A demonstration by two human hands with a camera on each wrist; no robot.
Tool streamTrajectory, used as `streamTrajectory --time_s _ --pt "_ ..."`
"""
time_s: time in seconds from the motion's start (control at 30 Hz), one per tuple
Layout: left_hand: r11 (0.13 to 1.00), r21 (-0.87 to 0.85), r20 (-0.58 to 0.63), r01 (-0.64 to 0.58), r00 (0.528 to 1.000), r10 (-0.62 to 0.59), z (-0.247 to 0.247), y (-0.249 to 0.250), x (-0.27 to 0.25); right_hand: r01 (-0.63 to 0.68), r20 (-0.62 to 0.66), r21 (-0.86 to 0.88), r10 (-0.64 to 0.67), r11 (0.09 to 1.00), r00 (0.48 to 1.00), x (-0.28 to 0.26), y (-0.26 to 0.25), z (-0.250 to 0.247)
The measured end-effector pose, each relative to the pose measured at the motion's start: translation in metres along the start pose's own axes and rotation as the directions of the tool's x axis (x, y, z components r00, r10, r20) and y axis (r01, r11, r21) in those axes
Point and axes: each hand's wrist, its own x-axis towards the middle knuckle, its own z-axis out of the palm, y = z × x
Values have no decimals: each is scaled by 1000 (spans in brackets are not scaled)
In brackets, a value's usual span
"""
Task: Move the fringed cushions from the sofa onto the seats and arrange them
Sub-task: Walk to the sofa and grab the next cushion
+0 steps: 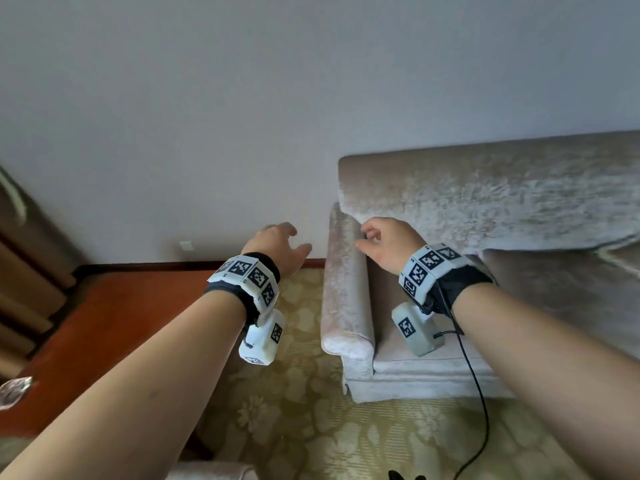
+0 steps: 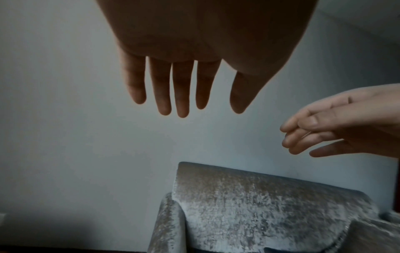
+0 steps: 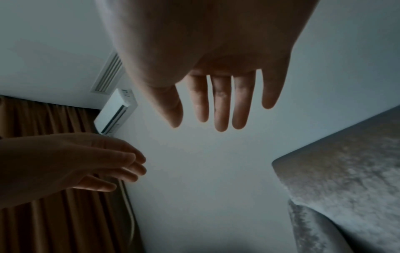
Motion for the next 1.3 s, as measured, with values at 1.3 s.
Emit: streamTrajectory --time_s 1.3 --pt "748 -48 277 -661 711 646 255 707 275 -596 -451 53 552 801 701 80 541 -424"
